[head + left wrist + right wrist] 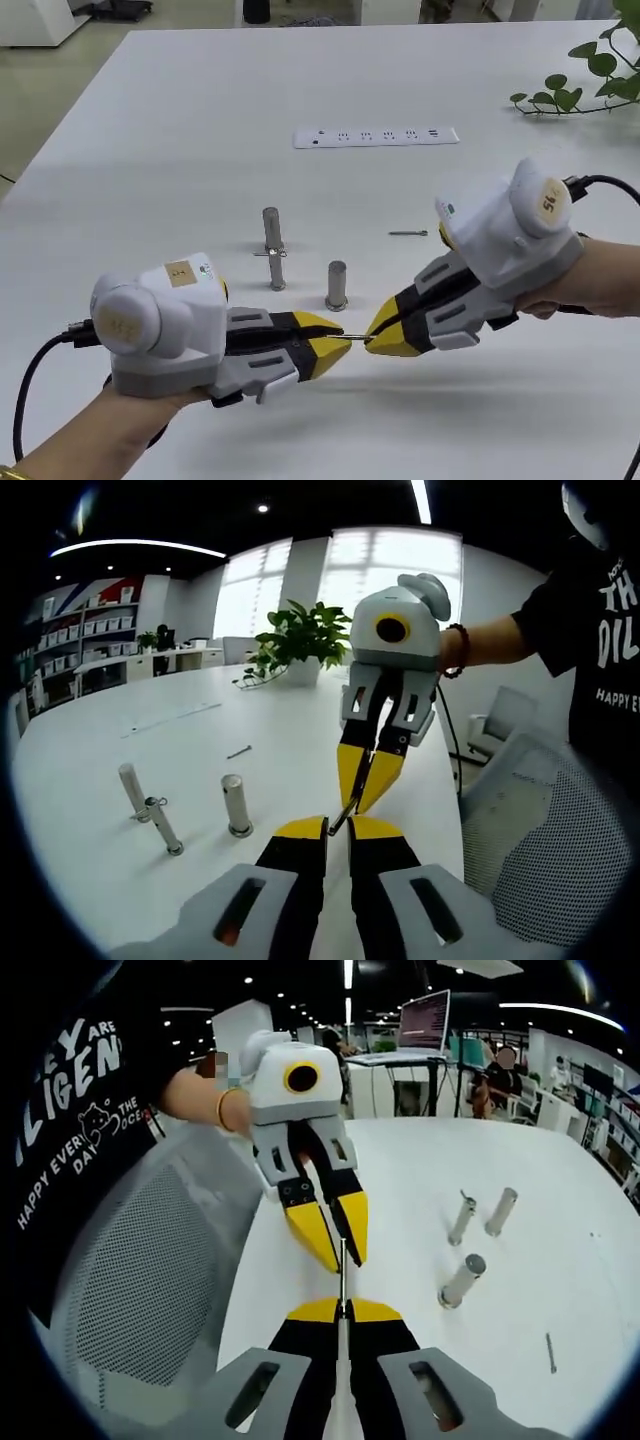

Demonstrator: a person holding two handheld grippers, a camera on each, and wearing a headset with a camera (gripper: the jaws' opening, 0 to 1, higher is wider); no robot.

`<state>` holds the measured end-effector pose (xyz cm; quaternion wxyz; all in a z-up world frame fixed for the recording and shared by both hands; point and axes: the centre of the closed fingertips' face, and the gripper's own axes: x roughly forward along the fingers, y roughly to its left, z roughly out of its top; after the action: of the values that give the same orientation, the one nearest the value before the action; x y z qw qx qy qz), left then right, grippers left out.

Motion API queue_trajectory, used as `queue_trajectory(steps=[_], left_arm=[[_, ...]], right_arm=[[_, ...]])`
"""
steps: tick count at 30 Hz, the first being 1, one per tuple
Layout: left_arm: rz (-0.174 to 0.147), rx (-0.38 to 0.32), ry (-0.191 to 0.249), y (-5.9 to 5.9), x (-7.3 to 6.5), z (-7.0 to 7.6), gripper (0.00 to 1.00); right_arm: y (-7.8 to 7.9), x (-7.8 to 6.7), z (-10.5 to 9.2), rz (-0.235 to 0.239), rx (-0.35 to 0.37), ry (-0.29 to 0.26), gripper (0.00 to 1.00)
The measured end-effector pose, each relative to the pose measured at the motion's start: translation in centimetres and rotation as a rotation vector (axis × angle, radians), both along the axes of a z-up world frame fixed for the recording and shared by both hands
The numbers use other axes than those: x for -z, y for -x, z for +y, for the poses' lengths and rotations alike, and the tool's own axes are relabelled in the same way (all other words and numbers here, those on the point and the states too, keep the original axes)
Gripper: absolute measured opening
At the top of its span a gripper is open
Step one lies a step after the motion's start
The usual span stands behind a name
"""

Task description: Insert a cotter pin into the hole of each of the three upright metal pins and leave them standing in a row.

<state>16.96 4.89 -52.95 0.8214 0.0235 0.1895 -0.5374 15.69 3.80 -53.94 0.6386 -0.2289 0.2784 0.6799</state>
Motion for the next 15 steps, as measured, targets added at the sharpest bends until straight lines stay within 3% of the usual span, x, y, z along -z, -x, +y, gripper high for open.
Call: queue_trajectory(steps=[4,6,15], left_arm=[[-0.005,-0.018,-0.011,-0.3,0.2,0.2,0.09],[-0.026,-0.033,-0.034,-0.7,0.4,0.5,0.12],[-0.05,-0.099,-0.071,-1.9,1.0,1.2,0.16]], right_arm=[[-0.3,0.2,-0.3,-0.019,0.003,0.019,0.0],[-0.5,0.4,-0.5,-0.024,0.006,0.027,0.0],[-3.0,0.4,-2.0,-0.071,0.07,0.053,0.0]])
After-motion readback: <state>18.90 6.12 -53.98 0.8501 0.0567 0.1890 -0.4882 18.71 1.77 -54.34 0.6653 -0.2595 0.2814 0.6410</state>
